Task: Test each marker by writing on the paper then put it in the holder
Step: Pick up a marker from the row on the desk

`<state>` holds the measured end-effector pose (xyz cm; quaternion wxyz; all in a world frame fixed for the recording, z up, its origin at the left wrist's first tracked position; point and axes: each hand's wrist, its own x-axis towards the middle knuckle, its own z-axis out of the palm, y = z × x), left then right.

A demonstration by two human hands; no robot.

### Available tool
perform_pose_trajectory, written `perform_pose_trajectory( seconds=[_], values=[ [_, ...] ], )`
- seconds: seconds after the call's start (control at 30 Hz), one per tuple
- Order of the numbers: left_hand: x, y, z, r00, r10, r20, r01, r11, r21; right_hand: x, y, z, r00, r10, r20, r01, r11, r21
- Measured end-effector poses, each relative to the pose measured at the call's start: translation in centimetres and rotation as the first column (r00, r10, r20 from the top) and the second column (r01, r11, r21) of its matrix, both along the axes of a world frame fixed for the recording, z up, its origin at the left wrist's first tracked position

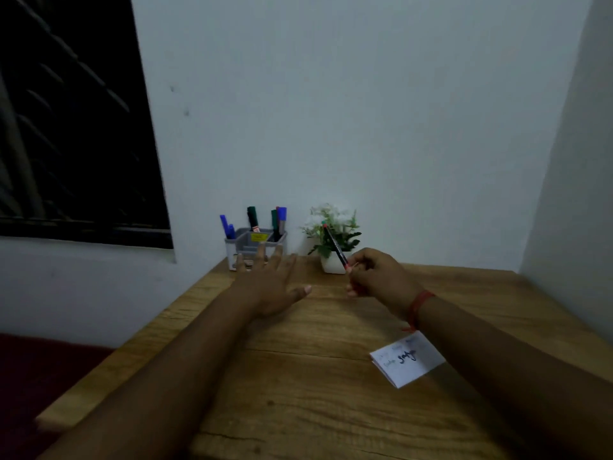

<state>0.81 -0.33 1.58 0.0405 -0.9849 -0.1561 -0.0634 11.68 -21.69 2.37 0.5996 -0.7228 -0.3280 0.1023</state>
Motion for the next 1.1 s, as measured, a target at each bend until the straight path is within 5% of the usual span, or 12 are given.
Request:
perform_pose_trajectory(
  seconds=[0.3,0.43,0.57,0.7,1.1],
  values=[
    [-5.9,9.1,-3.2,0.965,0.232,0.123,-0.244,0.965,0.100,0.2,11.2,2.6,0.923,-0.175,0.343,0.188,0.982,-0.003],
    [-5.7,10.0,-3.3,0.956,0.229,0.186,-0.245,0.967,0.067,1.8,17.1,6.0,0.798,-0.134,0.587,0.223,0.972,-0.081],
    [-5.6,10.1,-3.7,0.968,0.237,0.083,-0.237,0.972,-0.011,2.7,22.6,7.7,0.633,-0.003,0.774,0.296,0.925,-0.238],
    [-5.9,10.3,-3.5,0.973,0.230,-0.006,-0.230,0.970,-0.078,2.9,26.4,7.5,0.596,0.146,0.789,0.287,0.880,-0.379],
    [-5.7,10.0,-3.3,0.976,0.197,-0.092,-0.206,0.973,-0.108,2.5,30.6,6.5,0.699,0.180,0.692,0.221,0.866,-0.448]
  ],
)
